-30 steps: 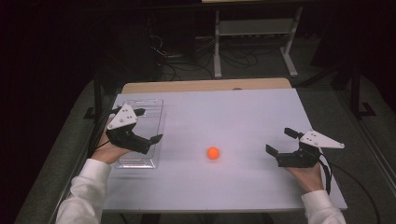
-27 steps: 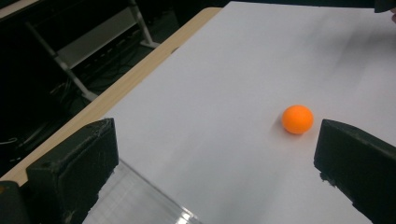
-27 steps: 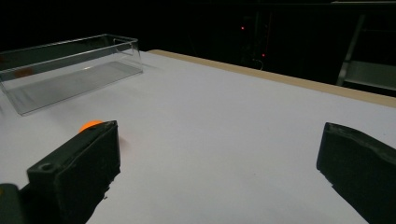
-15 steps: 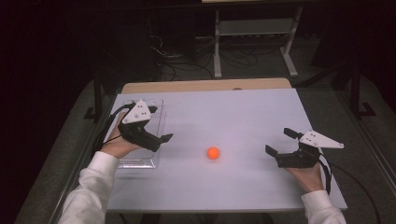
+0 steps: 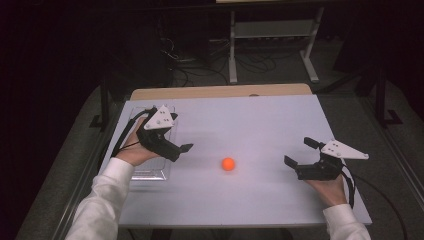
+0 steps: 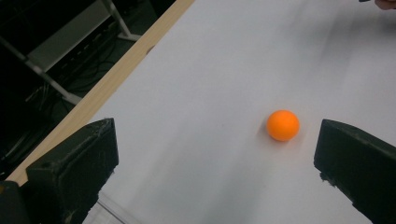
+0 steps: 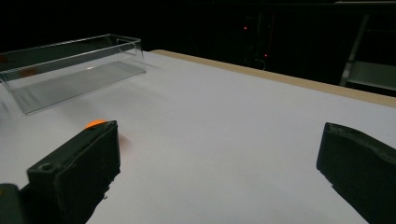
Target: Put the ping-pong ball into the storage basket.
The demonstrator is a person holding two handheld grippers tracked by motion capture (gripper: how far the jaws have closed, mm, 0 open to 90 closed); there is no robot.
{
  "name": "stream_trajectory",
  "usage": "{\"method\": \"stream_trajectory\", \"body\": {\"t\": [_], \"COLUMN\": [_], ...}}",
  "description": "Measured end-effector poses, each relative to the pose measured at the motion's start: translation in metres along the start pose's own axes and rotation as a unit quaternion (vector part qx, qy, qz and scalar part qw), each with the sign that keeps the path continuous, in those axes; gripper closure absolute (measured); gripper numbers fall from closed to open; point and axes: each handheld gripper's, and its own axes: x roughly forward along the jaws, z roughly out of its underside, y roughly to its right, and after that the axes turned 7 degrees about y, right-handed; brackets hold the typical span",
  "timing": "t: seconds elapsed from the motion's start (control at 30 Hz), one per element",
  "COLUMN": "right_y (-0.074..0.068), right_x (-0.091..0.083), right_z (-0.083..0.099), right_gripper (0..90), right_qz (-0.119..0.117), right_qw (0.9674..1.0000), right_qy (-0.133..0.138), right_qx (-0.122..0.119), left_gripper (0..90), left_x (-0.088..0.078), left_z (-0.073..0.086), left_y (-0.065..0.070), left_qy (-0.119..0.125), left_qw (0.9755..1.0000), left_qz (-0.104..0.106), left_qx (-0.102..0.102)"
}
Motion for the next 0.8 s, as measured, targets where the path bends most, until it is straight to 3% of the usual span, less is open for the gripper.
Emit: {"method": "stream_trajectory", "body": {"t": [0.8], "right_y": [0.002], "right_x": [-0.003], "right_z": [-0.001], "right_gripper": [0.0], "right_qz": [0.001], "right_qw": [1.0000], "right_qy": [0.007], "right_qx": [0.003], "left_gripper": [0.0], "left_x": [0.032], "left_z": [-0.014], "left_y": [0.004], "left_qy": [-0.029], "left_qw": [0.9988], "left_qz": [0.033], "left_qx": [0.022]}}
